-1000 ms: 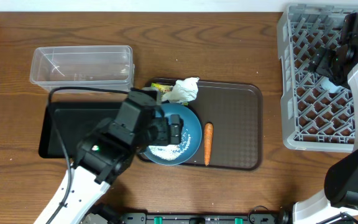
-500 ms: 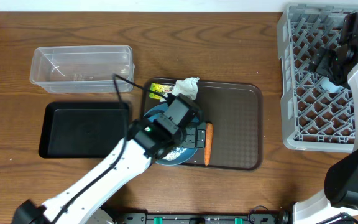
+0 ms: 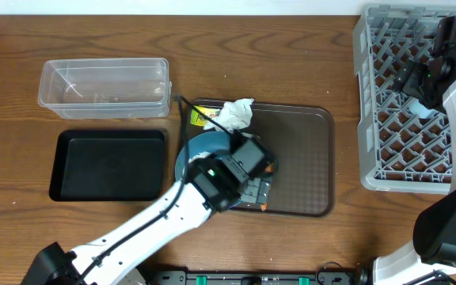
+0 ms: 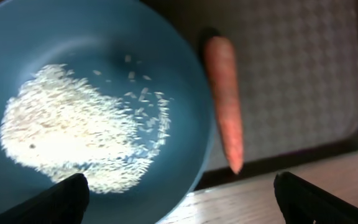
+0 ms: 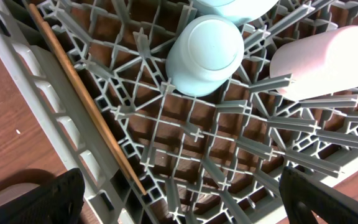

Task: Sort waste into correct bins and load items into the dishwasher rack
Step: 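Move the left gripper over the blue bowl of rice, then lower the left gripper and grasp the blue bowl's rim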

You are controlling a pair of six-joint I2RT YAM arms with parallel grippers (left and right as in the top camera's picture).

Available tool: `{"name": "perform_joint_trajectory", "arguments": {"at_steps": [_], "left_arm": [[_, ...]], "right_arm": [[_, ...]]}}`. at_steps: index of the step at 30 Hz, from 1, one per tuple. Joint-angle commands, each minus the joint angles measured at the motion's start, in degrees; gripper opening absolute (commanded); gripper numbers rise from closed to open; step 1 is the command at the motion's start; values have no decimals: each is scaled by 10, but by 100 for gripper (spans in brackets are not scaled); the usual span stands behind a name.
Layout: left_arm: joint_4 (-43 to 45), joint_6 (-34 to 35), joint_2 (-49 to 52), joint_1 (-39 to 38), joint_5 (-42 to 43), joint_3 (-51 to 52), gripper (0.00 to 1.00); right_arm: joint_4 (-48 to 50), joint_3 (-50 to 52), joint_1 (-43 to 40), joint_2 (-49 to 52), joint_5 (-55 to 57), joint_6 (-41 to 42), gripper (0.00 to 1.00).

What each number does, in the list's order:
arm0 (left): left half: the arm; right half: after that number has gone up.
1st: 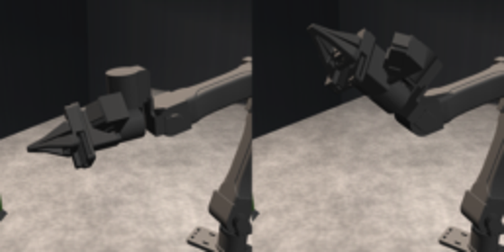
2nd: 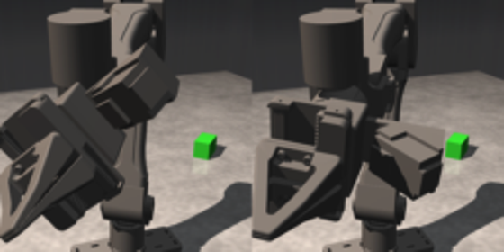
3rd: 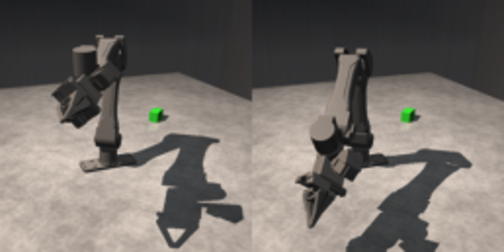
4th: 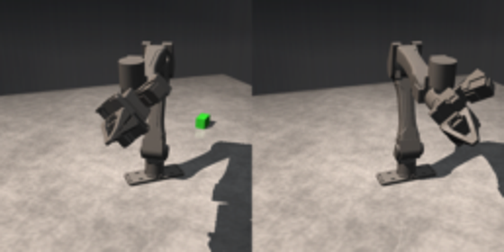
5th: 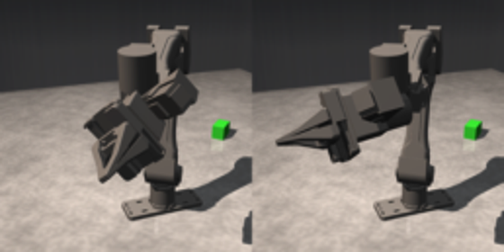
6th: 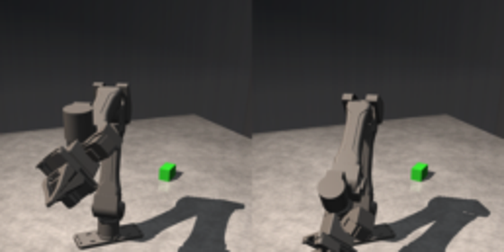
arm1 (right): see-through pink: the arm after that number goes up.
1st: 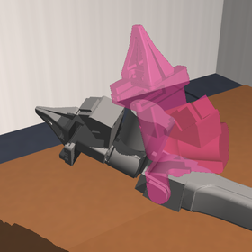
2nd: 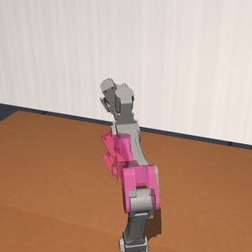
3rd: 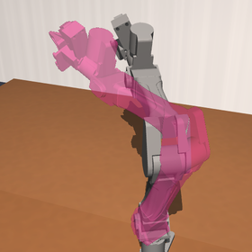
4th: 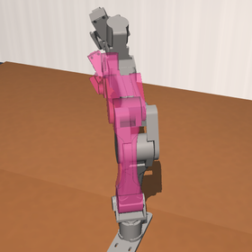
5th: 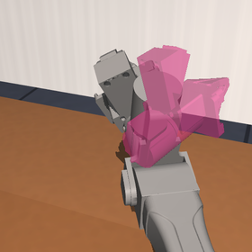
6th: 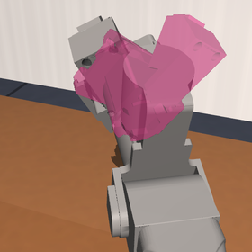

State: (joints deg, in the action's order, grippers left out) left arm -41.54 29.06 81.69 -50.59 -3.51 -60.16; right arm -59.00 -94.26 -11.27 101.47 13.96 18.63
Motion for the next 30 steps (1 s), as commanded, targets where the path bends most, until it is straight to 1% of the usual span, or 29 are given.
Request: {"name": "perform_joint_trajectory", "arguments": {"at_steps": [1,6,11,16,19,21,30], "left_arm": [[8,-22,15,-23,-37,-18,98],[19,-23,35,-31,-97,-18,98],[47,-22,39,-31,-94,-18,98],[52,-23,42,-35,-89,-17,98],[51,-41,48,-39,-90,-16,98],[52,-60,61,-42,-90,-16,98],[73,-64,150,-42,-91,-16,98]], "right_arm": [[0,1,-1,-1,8,-7,99],[0,1,-1,-1,8,-7,99],[0,1,-1,-1,8,-7,99],[0,1,-1,-1,8,-7,99],[0,1,-1,-1,8,-7,99],[0,1,-1,-1,8,-7,99],[0,1,-1,-1,8,-7,99]]}}
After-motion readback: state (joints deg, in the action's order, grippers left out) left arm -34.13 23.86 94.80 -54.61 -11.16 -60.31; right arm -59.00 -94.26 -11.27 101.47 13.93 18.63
